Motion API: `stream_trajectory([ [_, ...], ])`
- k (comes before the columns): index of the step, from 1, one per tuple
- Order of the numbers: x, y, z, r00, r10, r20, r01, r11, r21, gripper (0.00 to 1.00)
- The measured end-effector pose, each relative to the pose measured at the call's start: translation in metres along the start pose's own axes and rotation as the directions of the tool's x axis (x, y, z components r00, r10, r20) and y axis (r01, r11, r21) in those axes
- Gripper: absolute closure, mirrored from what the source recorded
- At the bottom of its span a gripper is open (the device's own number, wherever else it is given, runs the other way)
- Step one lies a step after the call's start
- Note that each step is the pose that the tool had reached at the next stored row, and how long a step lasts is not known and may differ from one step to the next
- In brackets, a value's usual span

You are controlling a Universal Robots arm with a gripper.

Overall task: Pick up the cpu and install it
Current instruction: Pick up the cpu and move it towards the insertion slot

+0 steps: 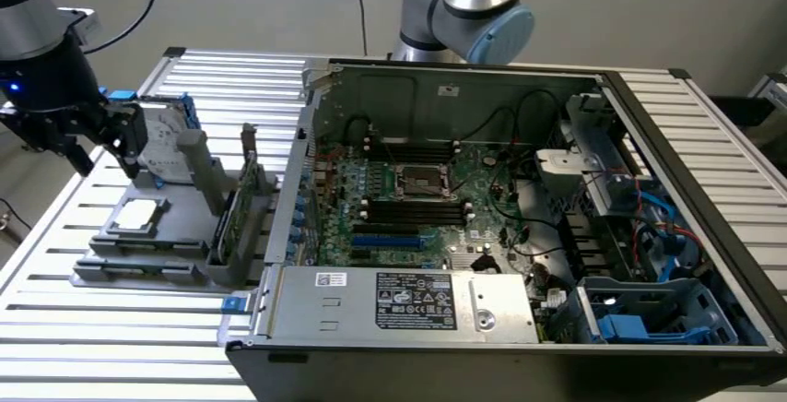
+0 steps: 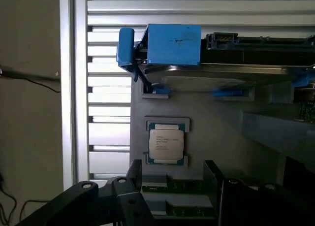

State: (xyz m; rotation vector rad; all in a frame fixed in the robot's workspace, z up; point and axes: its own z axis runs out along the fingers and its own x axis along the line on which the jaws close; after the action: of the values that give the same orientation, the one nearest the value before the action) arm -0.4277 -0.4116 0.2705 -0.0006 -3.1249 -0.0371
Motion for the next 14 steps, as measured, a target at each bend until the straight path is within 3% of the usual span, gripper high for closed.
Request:
stream_trajectory([
  [14, 0.000, -0.0019, 0.0252, 0.9998, -0.019, -0.0005, 0.019, 0.9998, 0.0003, 0.38],
])
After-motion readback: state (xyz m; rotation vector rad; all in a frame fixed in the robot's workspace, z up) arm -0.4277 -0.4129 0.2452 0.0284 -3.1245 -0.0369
